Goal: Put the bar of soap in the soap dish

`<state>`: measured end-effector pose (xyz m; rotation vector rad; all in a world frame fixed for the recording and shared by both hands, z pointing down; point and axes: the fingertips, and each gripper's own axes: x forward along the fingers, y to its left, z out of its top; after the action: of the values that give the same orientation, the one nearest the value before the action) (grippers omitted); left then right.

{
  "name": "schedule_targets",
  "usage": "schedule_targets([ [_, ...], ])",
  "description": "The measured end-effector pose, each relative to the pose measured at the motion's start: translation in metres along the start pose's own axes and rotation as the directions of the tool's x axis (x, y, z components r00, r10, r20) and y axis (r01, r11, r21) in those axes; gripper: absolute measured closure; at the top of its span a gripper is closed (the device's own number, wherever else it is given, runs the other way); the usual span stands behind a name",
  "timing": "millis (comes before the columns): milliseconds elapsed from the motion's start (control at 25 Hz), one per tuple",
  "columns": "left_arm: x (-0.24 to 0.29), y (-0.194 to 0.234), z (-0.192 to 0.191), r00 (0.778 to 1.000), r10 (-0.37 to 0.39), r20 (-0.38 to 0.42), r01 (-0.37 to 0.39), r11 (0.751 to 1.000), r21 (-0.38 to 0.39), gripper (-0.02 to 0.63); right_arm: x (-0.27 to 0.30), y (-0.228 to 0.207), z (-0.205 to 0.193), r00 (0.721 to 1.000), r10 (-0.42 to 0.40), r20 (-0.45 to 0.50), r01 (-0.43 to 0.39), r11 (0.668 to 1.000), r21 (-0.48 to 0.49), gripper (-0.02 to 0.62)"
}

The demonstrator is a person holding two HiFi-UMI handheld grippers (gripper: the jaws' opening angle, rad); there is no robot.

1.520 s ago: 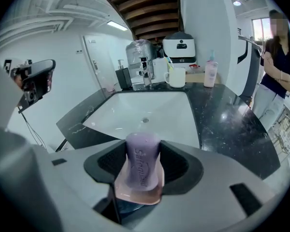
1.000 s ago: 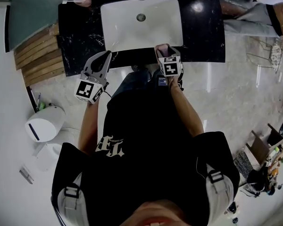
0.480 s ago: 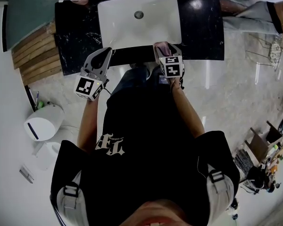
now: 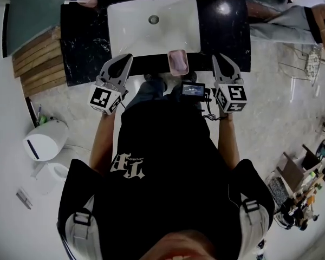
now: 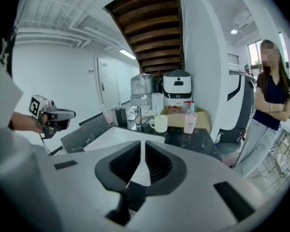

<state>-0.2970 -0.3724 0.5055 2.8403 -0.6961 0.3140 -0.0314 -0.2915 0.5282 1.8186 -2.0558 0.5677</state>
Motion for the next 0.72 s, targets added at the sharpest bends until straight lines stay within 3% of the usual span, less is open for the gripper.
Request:
schedule_targets([
  [80, 0.006, -0.012, 0.006, 1.000, 0.022, 0.017, -0.022, 1.000, 0.003, 0.604, -0.016, -0.012, 0.015, 0.998, 0.024, 0.053, -0.024, 1.000, -0.002, 0.586],
  [240, 0.022, -0.034, 0.019, 0.997, 0.066, 0.041, -0.067, 0.998, 0.009, 0.604, -0.031, -0.024, 0.036, 0.988, 0.105, 0.117, -0.101, 0.994, -0.039, 0.586],
  [520, 0.045, -0.080, 0.036, 0.986, 0.145, 0.080, -0.142, 0.989, -0.039, 0.604, -0.048, -0.035, 0.042, 0.954, 0.272, 0.125, -0.260, 0.960, -0.105, 0.587],
  [720, 0.061, -0.109, 0.034, 0.976, 0.199, 0.094, -0.192, 0.978, -0.079, 0.604, -0.061, -0.054, 0.035, 0.930, 0.347, 0.120, -0.327, 0.932, -0.159, 0.588],
])
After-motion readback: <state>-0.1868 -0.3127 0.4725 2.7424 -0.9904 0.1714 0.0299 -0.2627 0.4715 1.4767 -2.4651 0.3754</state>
